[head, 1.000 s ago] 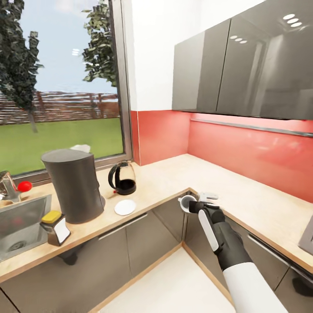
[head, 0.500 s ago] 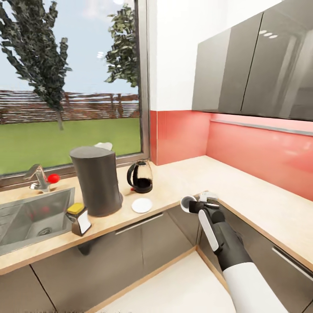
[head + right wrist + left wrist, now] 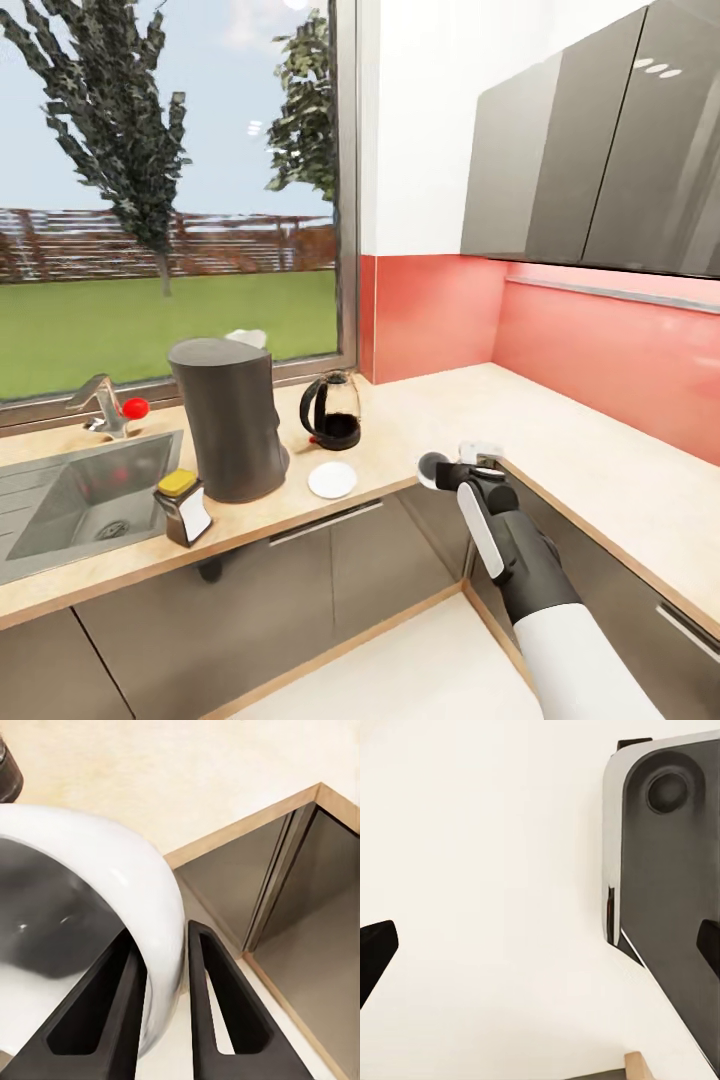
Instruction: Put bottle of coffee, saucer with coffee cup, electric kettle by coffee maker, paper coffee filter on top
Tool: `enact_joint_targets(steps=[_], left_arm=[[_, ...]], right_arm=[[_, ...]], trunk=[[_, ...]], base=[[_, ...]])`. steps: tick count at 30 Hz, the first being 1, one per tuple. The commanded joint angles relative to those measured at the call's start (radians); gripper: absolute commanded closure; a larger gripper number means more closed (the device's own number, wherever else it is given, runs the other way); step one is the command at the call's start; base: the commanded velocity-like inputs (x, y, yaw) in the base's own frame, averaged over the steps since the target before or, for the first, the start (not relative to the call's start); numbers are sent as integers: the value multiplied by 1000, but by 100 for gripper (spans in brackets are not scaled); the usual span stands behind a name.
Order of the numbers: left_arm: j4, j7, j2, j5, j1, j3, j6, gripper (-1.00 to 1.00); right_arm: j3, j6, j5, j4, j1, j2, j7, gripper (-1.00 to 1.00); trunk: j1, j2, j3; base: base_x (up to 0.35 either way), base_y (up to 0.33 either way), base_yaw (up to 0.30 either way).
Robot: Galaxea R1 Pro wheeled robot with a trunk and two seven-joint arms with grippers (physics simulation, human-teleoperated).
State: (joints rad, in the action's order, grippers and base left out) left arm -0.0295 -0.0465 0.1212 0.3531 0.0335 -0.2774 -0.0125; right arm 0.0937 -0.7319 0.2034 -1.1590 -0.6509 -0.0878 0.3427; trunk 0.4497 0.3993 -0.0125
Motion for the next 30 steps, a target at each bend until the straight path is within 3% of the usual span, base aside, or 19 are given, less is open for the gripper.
enact_joint_targets(steps=[1, 10, 15, 20, 25, 30], left_arm=[[1, -3, 0, 10, 0, -8, -1, -100], [1, -3, 1, 9, 0, -7, -1, -100], [6, -5, 3, 10, 0, -3, 13, -100], [14, -4, 4, 12, -5, 0, 15, -100], [15, -4, 5, 12, -7, 1, 16, -100], [16, -4, 5, 12, -7, 1, 15, -100]], right_arm=[[1, -1, 12, -1, -1, 1, 8, 100], [0, -2, 16, -10, -1, -4, 10, 100], [-3, -147, 18, -11, -1, -6, 10, 100], [-1, -237, 20, -55, -1, -12, 10, 100], [2, -263, 16, -95, -1, -55, 11, 100], [4, -273, 13, -118, -5, -82, 13, 100]], trunk=[[0, 1, 0], [0, 1, 0], [0, 1, 4], [0, 1, 9], [0, 1, 14], [0, 1, 19]], base=[[4, -10, 1], [1, -1, 0], [0, 0, 117], [0, 0, 180], [0, 0, 193], [0, 0, 172]])
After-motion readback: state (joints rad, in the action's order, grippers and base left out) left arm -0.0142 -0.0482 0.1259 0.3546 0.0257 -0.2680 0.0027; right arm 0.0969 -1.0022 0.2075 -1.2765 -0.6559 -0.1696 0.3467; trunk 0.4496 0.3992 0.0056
